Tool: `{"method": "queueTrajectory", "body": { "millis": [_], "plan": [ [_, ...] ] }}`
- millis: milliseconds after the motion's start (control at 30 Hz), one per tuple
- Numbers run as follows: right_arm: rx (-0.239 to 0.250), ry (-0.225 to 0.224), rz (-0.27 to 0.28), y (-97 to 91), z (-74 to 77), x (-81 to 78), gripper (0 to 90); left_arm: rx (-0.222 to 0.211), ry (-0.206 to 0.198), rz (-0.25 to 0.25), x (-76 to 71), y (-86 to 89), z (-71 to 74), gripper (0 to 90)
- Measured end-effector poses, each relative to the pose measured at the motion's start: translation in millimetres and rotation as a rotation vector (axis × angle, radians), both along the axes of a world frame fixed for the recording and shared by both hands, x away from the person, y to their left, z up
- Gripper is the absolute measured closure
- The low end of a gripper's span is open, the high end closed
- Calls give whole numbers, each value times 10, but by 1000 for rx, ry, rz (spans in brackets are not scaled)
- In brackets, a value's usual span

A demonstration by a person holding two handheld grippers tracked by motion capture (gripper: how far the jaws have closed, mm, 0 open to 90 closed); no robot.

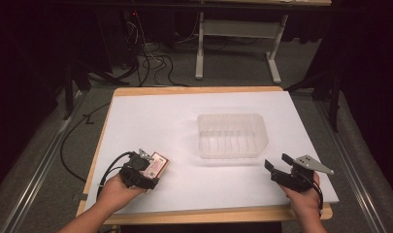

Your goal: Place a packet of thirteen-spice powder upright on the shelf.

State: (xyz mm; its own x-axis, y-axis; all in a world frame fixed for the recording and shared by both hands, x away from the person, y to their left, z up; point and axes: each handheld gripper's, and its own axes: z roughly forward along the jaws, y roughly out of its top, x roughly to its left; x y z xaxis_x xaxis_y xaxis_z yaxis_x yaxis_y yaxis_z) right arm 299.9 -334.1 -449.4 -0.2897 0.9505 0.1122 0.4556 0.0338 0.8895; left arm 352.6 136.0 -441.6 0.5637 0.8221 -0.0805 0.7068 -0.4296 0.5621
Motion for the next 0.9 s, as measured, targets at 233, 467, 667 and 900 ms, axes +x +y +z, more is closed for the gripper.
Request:
{"method": "queueTrajectory", "body": {
  "millis": [233, 467, 667, 900],
  "plan": [
    [-3, -1, 0, -8, -5, 1, 242, 73, -40, -112, -6, 140, 38, 320],
    [-9, -6, 3, 1, -1, -5, 242, 12, -100, -87, -33, 179, 25, 320],
    [-6, -1, -3, -9, -8, -8, 243, -54, -148, -71, -44, 195, 12, 321],
    [-7, -9, -7, -19, -1, -17, 244, -96, -219, -77, -75, 172, 9, 321]
  ]
}}
